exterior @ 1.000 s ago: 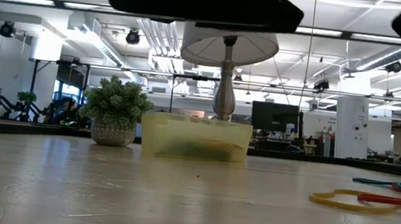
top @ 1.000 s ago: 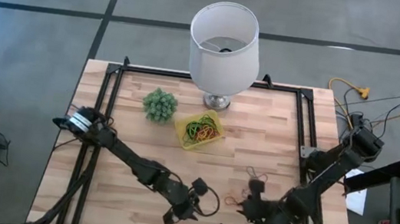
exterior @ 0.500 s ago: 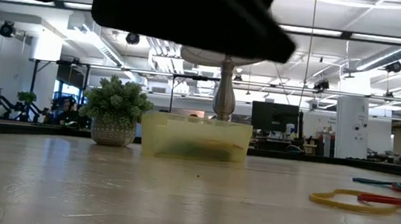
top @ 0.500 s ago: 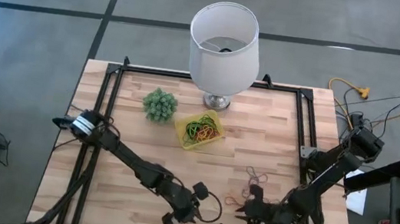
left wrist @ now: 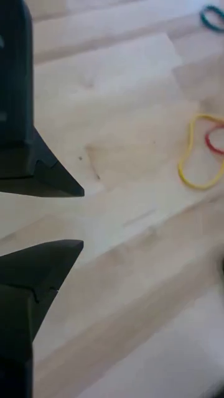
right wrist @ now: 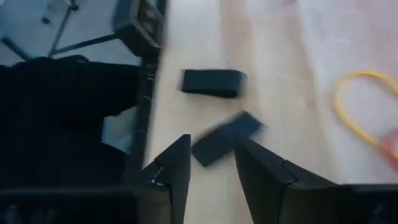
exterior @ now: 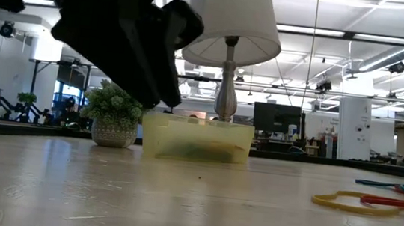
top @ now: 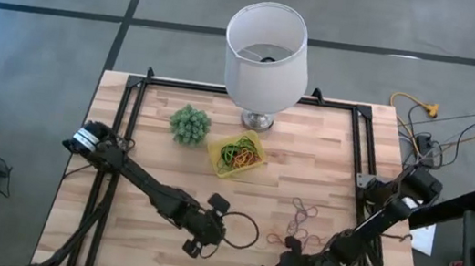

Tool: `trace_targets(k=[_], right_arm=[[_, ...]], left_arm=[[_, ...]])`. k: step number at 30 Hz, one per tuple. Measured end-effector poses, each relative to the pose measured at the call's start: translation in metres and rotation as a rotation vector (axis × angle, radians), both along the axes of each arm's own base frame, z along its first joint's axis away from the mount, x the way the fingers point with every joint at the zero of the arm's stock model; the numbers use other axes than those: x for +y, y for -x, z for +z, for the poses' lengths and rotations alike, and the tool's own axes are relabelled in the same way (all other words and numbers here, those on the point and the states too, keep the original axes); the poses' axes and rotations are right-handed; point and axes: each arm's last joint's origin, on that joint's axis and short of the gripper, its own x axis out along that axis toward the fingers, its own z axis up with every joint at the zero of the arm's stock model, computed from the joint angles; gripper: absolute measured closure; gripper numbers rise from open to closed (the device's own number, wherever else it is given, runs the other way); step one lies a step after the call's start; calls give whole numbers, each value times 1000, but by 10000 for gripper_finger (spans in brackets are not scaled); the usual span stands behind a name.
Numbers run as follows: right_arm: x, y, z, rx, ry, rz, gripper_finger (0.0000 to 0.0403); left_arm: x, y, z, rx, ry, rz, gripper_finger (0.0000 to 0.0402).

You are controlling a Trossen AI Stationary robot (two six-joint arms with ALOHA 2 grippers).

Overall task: Pick and place rubber bands into bin
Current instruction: Put the right black rubber band into the yellow bin

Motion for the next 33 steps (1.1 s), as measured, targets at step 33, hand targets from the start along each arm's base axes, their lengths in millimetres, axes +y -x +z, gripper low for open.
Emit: trace_targets(k=[33], right_arm=[[18,-30,6,115,140,-58,181]], left_arm=[[3,16,-11,39,8,109,297]])
